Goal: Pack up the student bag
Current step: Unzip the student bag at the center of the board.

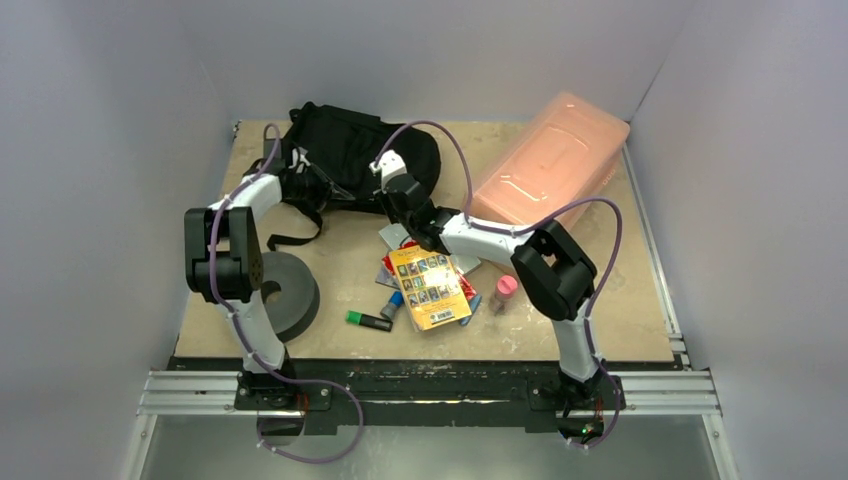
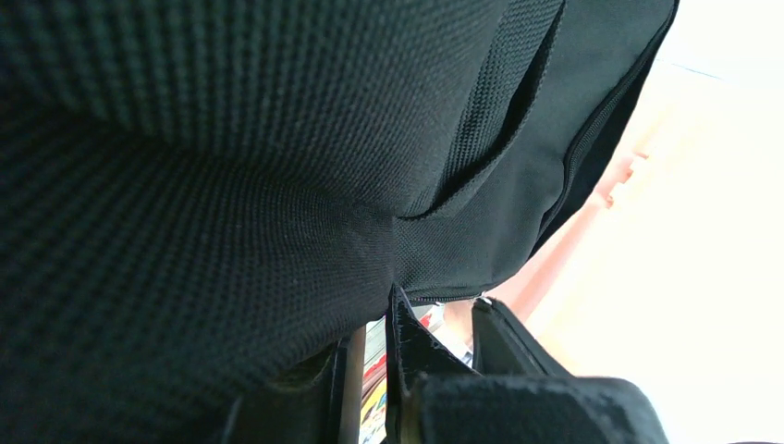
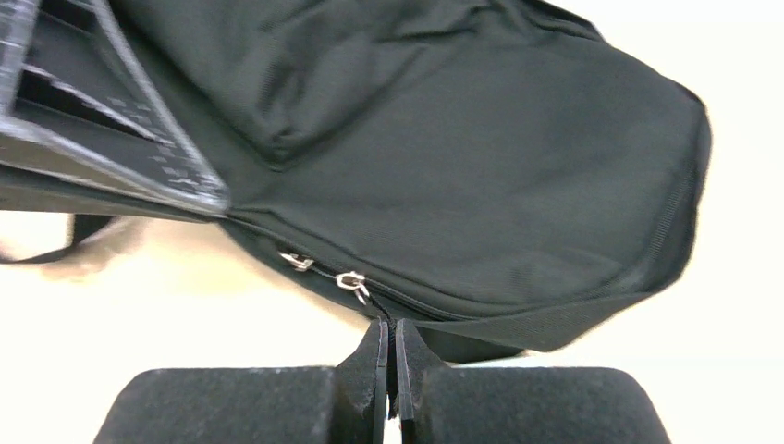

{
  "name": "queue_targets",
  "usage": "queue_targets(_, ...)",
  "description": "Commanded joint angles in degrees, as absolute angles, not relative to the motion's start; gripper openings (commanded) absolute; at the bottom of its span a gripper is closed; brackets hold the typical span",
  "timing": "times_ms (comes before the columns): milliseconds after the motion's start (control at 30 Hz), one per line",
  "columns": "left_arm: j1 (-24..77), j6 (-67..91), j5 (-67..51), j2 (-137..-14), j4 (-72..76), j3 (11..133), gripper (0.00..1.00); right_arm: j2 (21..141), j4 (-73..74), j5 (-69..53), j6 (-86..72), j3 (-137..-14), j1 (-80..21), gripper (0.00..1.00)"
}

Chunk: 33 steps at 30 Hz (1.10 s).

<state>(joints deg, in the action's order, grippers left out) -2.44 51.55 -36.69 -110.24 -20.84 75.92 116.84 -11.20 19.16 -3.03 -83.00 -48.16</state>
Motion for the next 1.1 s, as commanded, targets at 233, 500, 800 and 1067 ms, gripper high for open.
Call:
queue_targets(233, -5.5, 47.9, -29.6, -102.2, -25.5, 77.5, 0.0, 111.3, -8.3, 40.0, 0.5, -83.3, -48.0, 0.0)
queue_targets(500, -6.7, 48.7, -29.0, -102.3, -26.0, 77.0, 0.11, 107.8, -10.5, 32.3, -0.3, -81.6, -46.3, 0.0)
queue_targets(800, -2.4, 40.7, -20.3, -92.9, -27.8, 78.0, 0.83, 107.9, -10.8, 25.4, -5.0, -84.1, -46.2, 0.0)
queue_targets(1067, 7.9, 29.9, -25.9, -97.2, -30.5, 86.5, 0.92, 106.0, -12.6, 19.1, -5.8, -82.1, -46.2, 0.0)
